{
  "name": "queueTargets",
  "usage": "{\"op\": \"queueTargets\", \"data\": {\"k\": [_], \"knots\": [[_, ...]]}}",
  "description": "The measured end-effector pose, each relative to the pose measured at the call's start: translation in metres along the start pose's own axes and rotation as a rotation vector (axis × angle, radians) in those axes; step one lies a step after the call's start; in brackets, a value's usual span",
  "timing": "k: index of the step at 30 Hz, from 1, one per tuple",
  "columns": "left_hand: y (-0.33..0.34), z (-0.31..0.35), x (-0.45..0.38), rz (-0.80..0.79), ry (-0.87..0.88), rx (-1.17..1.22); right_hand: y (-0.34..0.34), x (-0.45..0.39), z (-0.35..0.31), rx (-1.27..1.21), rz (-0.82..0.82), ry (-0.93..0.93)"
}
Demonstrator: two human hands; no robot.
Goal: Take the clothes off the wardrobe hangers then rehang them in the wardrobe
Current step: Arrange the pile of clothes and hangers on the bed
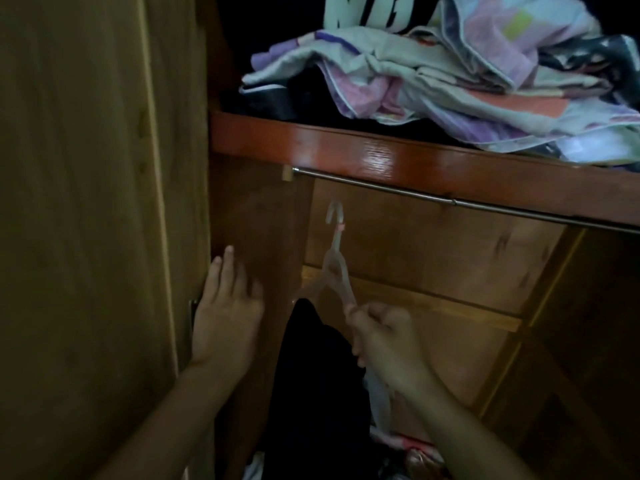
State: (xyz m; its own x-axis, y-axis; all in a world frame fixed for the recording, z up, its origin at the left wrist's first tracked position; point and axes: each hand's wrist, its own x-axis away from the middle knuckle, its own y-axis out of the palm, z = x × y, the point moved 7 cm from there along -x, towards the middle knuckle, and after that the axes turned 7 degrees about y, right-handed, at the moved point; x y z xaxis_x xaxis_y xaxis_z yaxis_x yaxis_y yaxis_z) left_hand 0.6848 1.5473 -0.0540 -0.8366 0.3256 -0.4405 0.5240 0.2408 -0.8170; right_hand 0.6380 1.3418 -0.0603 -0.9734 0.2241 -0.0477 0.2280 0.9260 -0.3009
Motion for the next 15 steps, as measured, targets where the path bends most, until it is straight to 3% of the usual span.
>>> {"op": "queueTargets", "data": {"k": [4,15], "knots": [[0.008,-0.002,-0.003,-0.063,0.014,-0.060,0.014,-0.038,-0.019,0.042,0.031,-0.048],[0.011,-0.003,-0.002,-0.028,0.012,-0.030,0.050,-0.130,-0.064,0.138,0.213,-0.074]]}}
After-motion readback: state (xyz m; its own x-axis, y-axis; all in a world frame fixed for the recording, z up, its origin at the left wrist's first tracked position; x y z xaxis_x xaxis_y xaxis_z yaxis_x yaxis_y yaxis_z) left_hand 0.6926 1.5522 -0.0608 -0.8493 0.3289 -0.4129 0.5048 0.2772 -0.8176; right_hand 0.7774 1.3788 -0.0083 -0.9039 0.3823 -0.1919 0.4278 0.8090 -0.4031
